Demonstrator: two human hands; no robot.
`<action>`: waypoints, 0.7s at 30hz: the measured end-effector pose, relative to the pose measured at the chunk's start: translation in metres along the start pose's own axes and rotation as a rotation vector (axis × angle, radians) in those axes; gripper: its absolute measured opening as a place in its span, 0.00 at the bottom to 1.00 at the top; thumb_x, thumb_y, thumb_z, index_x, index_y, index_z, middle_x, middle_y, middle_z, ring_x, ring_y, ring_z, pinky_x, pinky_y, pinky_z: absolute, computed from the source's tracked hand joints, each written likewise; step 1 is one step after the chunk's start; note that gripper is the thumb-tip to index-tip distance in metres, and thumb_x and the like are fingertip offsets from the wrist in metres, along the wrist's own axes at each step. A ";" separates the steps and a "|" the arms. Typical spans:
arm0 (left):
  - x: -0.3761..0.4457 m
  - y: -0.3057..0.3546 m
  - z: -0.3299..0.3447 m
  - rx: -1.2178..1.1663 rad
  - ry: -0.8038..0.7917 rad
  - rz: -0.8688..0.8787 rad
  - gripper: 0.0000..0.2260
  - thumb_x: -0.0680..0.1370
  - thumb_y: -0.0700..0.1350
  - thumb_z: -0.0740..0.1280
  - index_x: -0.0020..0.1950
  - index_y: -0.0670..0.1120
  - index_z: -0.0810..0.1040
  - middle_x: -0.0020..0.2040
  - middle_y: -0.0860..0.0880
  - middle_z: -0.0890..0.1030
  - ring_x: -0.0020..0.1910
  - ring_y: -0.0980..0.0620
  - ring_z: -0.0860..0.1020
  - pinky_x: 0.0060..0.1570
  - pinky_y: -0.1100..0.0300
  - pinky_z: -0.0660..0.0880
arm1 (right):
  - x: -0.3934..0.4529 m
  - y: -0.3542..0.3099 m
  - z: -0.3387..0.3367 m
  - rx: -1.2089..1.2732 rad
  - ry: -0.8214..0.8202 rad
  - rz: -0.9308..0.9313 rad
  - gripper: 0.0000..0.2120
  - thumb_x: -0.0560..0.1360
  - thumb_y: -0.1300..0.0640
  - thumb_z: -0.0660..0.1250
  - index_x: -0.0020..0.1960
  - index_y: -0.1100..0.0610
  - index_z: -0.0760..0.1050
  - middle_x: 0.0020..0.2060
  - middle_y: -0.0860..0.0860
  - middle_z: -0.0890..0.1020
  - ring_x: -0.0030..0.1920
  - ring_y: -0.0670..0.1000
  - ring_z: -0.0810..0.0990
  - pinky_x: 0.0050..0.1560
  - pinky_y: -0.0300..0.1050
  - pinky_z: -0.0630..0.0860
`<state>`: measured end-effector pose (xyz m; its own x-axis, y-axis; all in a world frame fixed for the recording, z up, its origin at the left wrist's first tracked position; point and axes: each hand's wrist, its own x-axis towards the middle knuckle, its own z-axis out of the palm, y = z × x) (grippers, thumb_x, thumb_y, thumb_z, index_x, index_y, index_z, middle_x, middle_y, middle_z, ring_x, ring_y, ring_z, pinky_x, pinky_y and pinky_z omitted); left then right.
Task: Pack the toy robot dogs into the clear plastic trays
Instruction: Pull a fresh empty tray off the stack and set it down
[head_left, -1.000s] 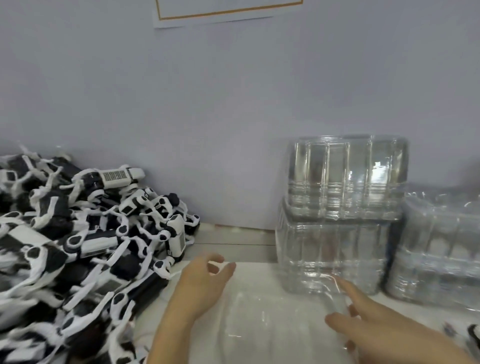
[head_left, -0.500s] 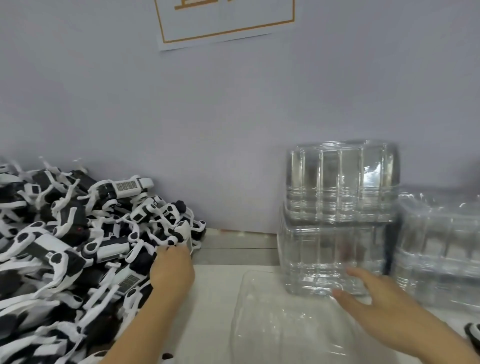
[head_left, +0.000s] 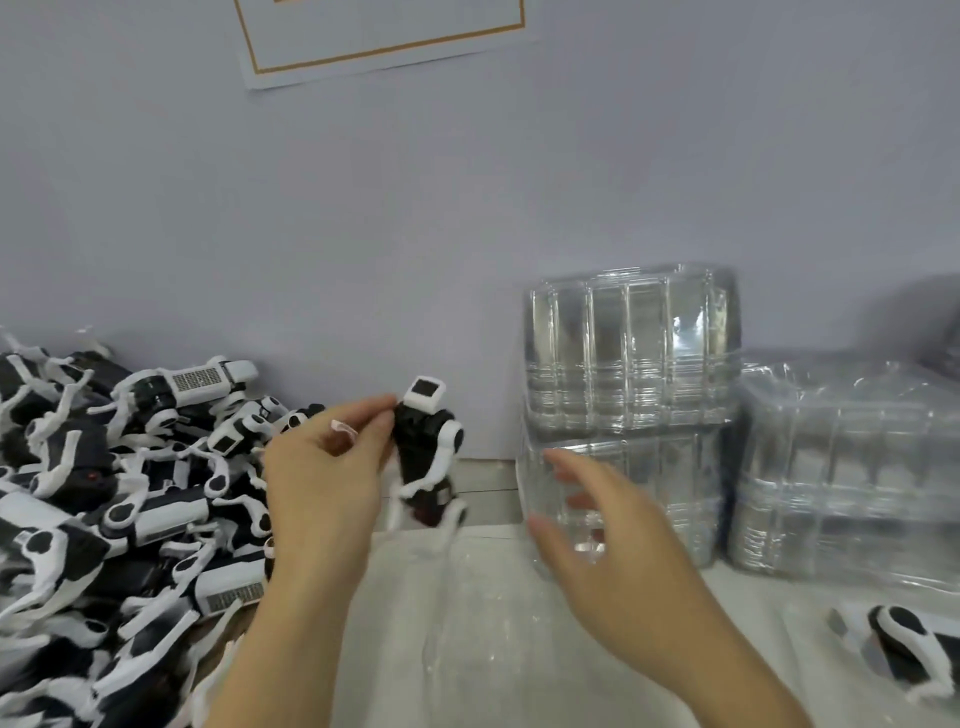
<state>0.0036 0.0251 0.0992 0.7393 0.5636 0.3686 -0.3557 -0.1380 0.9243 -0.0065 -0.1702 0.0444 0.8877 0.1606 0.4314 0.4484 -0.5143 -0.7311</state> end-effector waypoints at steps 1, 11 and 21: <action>-0.008 0.003 0.006 -0.260 -0.018 -0.114 0.09 0.79 0.32 0.67 0.50 0.42 0.85 0.44 0.45 0.87 0.45 0.53 0.85 0.48 0.65 0.80 | -0.001 -0.007 0.008 0.073 -0.018 -0.036 0.27 0.77 0.41 0.67 0.74 0.37 0.62 0.64 0.29 0.69 0.65 0.33 0.69 0.64 0.32 0.68; -0.037 -0.031 0.027 -0.584 -0.203 -0.453 0.07 0.75 0.40 0.70 0.49 0.39 0.85 0.49 0.40 0.86 0.48 0.48 0.86 0.39 0.58 0.82 | 0.005 0.002 -0.009 0.035 0.179 -0.070 0.11 0.74 0.50 0.71 0.54 0.39 0.77 0.47 0.36 0.78 0.51 0.37 0.76 0.48 0.25 0.68; -0.039 -0.103 0.005 0.285 -0.459 -0.386 0.11 0.82 0.42 0.63 0.53 0.54 0.84 0.52 0.59 0.84 0.54 0.62 0.79 0.53 0.63 0.71 | 0.004 0.017 -0.011 -0.169 -0.147 0.073 0.07 0.72 0.52 0.76 0.46 0.42 0.80 0.44 0.38 0.75 0.45 0.41 0.75 0.43 0.38 0.67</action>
<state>0.0150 0.0133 -0.0099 0.9742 0.2205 -0.0474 0.1015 -0.2410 0.9652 0.0037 -0.1873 0.0392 0.9285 0.2320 0.2900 0.3692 -0.6609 -0.6534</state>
